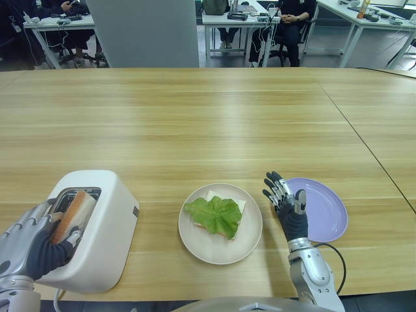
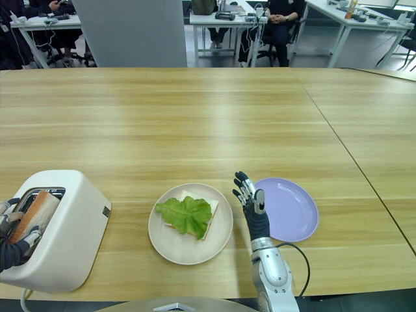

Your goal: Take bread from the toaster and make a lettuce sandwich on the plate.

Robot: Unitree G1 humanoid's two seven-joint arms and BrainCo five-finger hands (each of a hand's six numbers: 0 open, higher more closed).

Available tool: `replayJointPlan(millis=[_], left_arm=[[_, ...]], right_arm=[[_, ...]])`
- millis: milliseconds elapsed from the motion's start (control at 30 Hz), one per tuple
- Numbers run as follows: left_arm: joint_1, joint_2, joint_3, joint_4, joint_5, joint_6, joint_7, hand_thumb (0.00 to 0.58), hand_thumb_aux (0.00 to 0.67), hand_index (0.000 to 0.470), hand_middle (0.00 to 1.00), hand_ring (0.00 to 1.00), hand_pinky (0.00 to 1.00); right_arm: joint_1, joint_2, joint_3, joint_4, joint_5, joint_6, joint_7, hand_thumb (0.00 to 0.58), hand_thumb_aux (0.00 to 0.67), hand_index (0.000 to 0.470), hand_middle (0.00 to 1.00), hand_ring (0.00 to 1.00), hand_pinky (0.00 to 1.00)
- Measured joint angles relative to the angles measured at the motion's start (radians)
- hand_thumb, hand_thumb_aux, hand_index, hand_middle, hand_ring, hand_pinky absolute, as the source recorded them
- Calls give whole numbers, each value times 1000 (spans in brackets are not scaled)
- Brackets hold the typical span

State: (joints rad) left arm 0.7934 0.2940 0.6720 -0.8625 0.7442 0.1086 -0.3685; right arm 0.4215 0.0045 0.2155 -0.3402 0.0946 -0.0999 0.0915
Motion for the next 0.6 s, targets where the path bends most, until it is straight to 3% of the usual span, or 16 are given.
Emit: replayJointPlan(millis=[433,533,600], left_arm=[[-141,24,58,-1,-77,21,32,580,670,460,141,141,141],[-179,40,80,-1,-110,30,34,580,670,460,306,306,306],[-203,40,85,2,-150,47,31,580,670,460,310,310,310]], right_arm=[[-5,0,1,28,-4,-1,0,0,0,0,71,71,71],[-12,0,0,28,-4,-1,0,0,0,0,71,71,71],[-19,0,0,28,-4,-1,0,0,0,0,75,75,75]])
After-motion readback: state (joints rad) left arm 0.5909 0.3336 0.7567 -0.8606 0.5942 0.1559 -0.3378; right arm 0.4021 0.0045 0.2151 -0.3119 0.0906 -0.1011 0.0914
